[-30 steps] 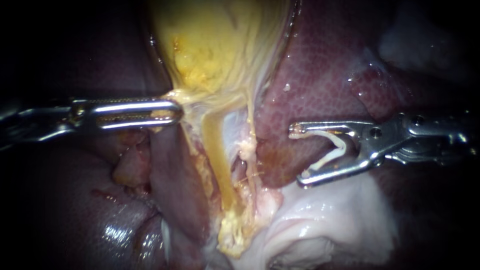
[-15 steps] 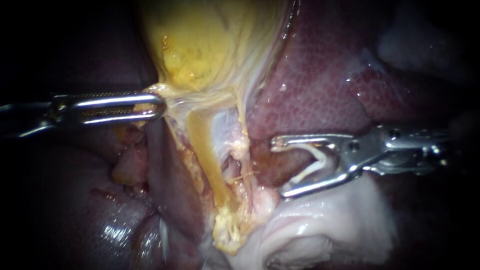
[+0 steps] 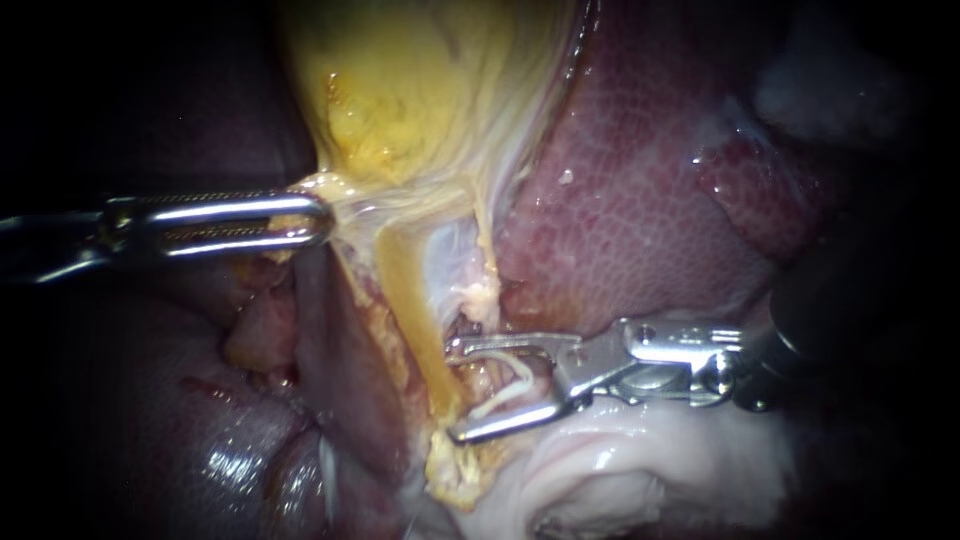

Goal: Clipping first clip left tube

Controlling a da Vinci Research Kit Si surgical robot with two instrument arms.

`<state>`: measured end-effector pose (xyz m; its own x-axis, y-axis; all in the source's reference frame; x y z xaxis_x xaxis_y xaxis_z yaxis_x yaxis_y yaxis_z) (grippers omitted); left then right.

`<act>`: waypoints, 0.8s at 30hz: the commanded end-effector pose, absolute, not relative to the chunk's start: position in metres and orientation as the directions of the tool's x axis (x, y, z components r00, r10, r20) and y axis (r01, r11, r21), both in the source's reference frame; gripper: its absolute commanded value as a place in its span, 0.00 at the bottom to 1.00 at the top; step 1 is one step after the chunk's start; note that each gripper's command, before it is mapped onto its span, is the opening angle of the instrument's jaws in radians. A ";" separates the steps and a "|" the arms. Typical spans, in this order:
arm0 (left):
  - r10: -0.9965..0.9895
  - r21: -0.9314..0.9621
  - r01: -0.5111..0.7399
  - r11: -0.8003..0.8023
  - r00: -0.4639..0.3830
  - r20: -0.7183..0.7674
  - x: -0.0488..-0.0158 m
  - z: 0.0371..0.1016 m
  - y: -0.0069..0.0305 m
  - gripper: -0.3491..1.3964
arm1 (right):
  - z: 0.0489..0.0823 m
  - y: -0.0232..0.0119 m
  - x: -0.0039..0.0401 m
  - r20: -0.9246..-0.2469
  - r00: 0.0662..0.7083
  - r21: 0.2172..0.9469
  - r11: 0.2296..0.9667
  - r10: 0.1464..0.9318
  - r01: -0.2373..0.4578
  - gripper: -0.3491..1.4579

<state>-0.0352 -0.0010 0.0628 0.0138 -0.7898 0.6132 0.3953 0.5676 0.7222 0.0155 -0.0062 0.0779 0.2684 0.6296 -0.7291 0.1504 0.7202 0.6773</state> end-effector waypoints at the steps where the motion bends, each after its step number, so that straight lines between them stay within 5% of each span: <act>1: -0.789 0.722 0.395 0.568 0.014 0.614 -0.0352 0.0627 -0.0010 0.00 | 0.0782 -0.0061 0.0154 -0.729 0.268 0.677 0.721 0.629 0.149 0.52; 9: -0.790 0.724 0.391 0.569 0.015 0.613 -0.0354 0.0626 -0.0011 0.00 | 0.0786 -0.0059 0.0160 -0.721 0.271 0.687 0.708 0.638 0.161 0.52; 24: -0.793 0.729 0.385 0.566 0.013 0.609 -0.0361 0.0647 -0.0001 0.00 | 0.0771 -0.0081 0.0182 -0.670 0.291 0.739 0.578 0.683 0.346 0.52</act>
